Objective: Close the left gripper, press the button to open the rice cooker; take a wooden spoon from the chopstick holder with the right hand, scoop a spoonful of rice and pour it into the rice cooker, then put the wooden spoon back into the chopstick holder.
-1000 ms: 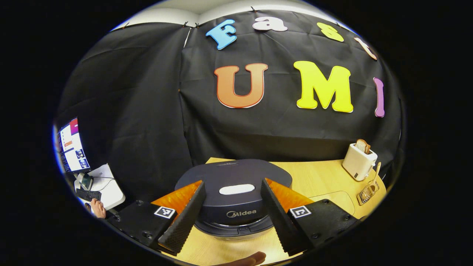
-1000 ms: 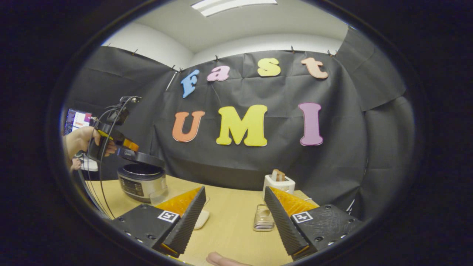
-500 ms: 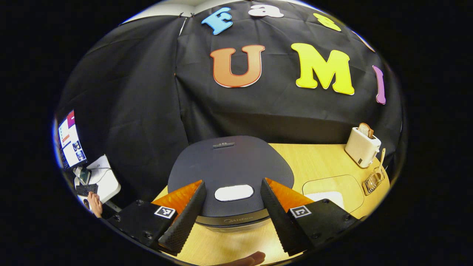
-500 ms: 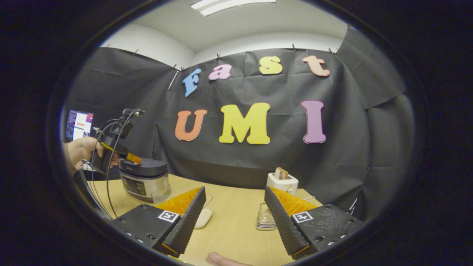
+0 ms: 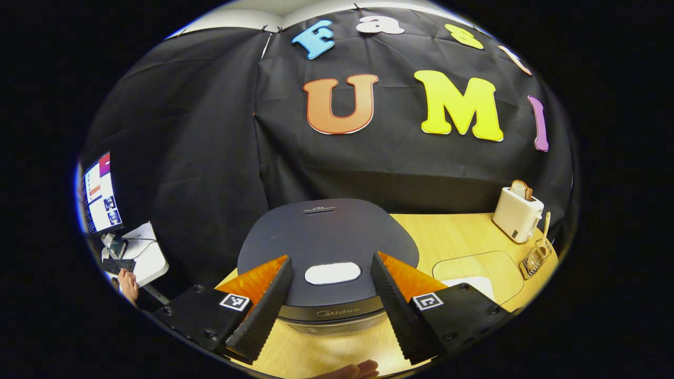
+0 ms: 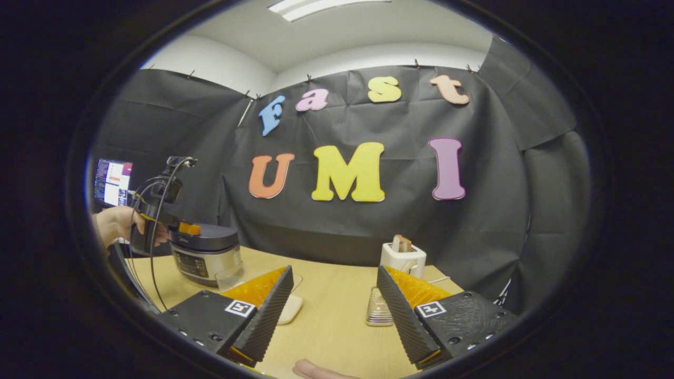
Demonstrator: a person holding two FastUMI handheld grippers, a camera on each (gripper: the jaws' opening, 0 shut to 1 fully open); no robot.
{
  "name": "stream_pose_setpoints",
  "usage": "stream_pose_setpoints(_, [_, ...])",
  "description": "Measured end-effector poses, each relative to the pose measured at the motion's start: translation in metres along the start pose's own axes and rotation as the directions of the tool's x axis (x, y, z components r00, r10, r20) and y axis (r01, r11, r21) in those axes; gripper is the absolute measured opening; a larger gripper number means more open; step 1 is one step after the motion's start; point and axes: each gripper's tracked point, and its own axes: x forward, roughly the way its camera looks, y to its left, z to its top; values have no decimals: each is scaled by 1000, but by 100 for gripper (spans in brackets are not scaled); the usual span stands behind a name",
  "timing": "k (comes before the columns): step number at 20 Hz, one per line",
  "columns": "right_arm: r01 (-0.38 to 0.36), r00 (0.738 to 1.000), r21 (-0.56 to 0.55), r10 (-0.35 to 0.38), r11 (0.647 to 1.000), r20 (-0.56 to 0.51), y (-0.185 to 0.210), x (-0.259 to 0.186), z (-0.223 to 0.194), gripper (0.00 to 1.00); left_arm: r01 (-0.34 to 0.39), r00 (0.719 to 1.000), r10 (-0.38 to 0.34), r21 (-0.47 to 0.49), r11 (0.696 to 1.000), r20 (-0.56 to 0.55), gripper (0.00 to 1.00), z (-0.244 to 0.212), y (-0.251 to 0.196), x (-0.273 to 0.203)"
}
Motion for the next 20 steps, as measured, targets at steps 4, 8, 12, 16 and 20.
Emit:
stream_pose_setpoints(4, [-9,1000,-10,9,1000,8,4,-3,2,95,-16,999,16,-3,1000,47,96,-2,0,0])
stream_pose_setpoints(8, [-4,1000,-18,5,1000,12,3,-3,4,95,-71,992,68,29,997,109,95,-1,1,-2])
stream_pose_setpoints(12, [25,1000,-14,-25,1000,16,-7,-3,6,95,-149,983,138,85,985,118,94,-1,2,-16])
stream_pose_setpoints(16, [60,998,-10,-60,998,-4,-14,-2,4,97,-121,988,113,74,990,103,94,-7,-18,-37])
stream_pose_setpoints(20, [91,996,-19,-91,996,-2,-18,-9,11,95,-68,990,58,76,995,128,95,-12,-29,-71])
